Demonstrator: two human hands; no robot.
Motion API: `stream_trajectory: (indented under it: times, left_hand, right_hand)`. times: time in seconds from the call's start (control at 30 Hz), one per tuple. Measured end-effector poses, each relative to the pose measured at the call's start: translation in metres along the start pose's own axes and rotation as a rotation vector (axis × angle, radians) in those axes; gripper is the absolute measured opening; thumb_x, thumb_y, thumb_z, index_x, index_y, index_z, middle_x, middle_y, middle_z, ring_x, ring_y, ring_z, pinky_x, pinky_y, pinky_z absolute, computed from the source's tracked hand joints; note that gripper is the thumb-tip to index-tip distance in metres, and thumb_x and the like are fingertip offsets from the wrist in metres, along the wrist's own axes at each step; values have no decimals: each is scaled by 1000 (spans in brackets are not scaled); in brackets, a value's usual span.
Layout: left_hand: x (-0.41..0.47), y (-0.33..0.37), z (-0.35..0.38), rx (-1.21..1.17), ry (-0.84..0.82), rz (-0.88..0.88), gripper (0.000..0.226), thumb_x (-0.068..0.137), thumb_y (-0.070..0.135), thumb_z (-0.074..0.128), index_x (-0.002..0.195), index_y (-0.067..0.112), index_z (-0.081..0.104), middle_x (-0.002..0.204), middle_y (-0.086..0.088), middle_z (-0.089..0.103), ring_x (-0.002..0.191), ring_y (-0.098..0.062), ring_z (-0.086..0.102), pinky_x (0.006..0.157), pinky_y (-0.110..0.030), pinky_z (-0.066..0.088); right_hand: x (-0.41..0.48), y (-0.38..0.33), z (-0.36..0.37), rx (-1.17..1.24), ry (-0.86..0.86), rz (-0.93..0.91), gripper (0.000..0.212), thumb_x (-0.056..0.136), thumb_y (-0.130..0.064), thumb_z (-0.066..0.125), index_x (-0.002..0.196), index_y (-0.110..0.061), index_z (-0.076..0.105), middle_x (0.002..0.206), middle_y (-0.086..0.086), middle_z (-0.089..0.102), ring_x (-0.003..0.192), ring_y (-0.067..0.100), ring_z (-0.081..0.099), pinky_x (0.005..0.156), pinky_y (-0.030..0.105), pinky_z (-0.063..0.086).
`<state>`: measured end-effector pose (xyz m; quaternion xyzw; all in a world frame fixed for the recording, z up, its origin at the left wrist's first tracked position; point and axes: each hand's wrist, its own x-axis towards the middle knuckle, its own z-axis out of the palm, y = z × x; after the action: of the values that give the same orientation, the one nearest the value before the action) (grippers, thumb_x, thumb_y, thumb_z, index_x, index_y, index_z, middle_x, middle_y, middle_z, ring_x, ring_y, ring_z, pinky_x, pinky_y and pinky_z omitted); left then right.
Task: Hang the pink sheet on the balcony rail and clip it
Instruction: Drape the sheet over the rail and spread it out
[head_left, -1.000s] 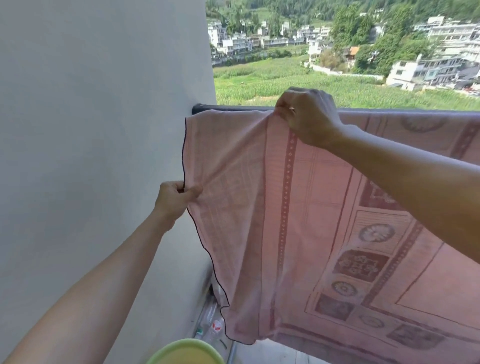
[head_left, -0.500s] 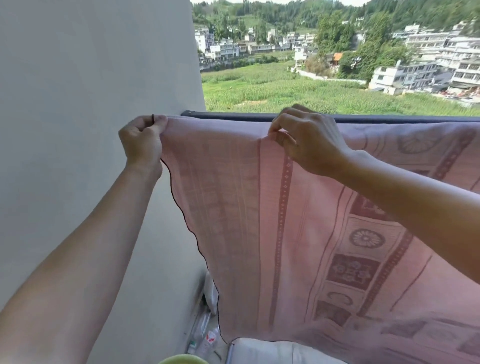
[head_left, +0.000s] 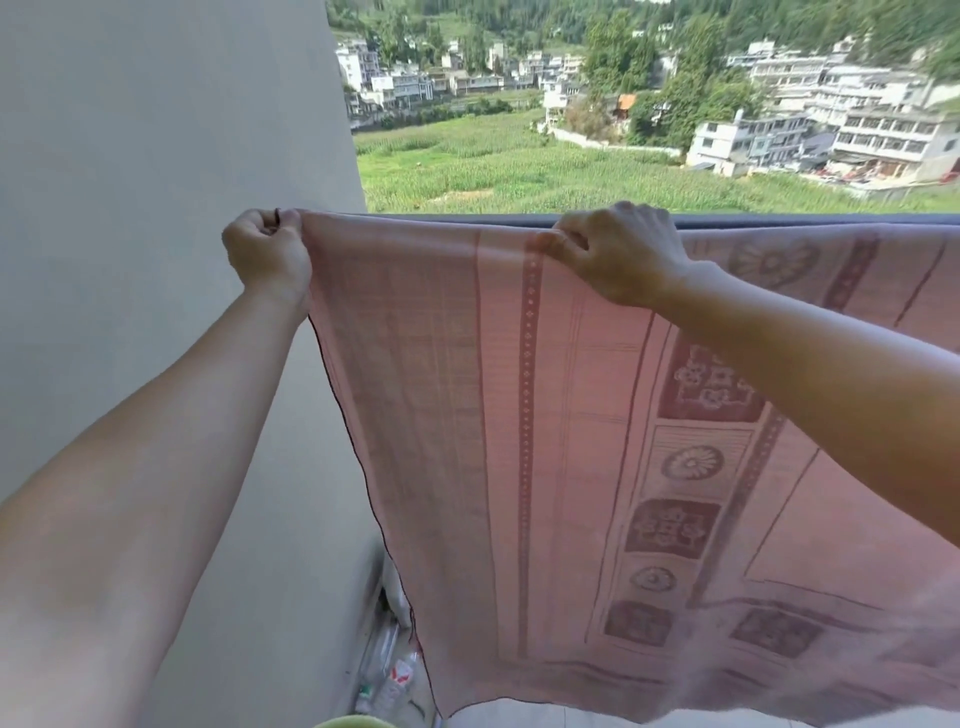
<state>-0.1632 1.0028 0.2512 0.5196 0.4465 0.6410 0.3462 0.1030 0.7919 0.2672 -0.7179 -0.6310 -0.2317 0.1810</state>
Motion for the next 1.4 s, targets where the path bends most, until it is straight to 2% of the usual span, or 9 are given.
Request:
stream_trajectory:
  times: [0.1,0.2,0.4,0.5,0.6,0.77,0.97,1.2,1.4]
  left_hand:
    - [7,4,10,149,32,38,22,88,25,59,67,19,59,68,5,59,62,-9,53,64,-23,46]
    - [11,0,15,250,29,36,19,83,28,65,81,10,70,85,-7,72,74,-19,65,75,-27,53]
    - [11,5,15,413,2,93,12,85,23,63,85,16,53,95,-8,66,95,-30,64,82,-33,50]
    - [-1,17,12,556,31,180,15,88,17,58,99,16,47,109,-10,63,103,-30,59,86,-37,45]
    - [-27,38,24,658,21,485,22,88,13,53,109,10,50,112,-11,58,107,-30,53,90,-42,40]
    - [-115,75,82,519,-220,826,17,87,11,55,104,9,56,103,-9,59,99,-26,53,87,-36,38]
    - [-267,103,171,331,-590,921,7,89,9,57,96,8,57,82,-2,61,70,-19,56,62,-34,48]
    - [-475,114,279,414,-963,1009,13,88,22,54,97,13,57,93,-5,64,82,-32,62,66,-39,50]
    - [-633,93,351,433,-1220,980,18,86,20,55,100,11,60,99,-11,65,91,-36,60,70,-38,47]
  right_hand:
    - [0,0,-1,173,88,13,40,92,-57,52,98,-25,75,62,-7,65,48,8,49,52,22,40]
    - [11,-4,-3,283,152,97,26,88,-44,66,92,-22,78,75,-5,73,61,12,61,60,26,49]
    - [11,-11,11,40,115,126,46,101,-51,33,72,-22,53,56,-6,48,53,17,49,56,29,36]
    - [2,-5,10,-31,79,26,58,99,-60,23,86,-21,63,60,-4,56,52,17,54,53,24,37]
    - [-11,14,2,-42,104,31,57,98,-62,25,102,-21,64,73,-1,66,59,18,58,61,28,48]
    - [-68,79,-36,-79,208,99,50,99,-55,35,119,-16,61,106,9,68,91,27,62,79,38,45]
    - [-187,182,-95,-159,243,301,33,98,-40,46,108,-16,66,109,8,68,100,31,60,83,40,43]
    - [-358,297,-137,-339,-40,542,35,95,-42,47,109,-15,64,108,10,67,102,33,58,82,41,47]
    - [-499,365,-143,-326,-265,777,36,95,-38,43,116,-16,61,117,12,63,110,31,54,87,39,44]
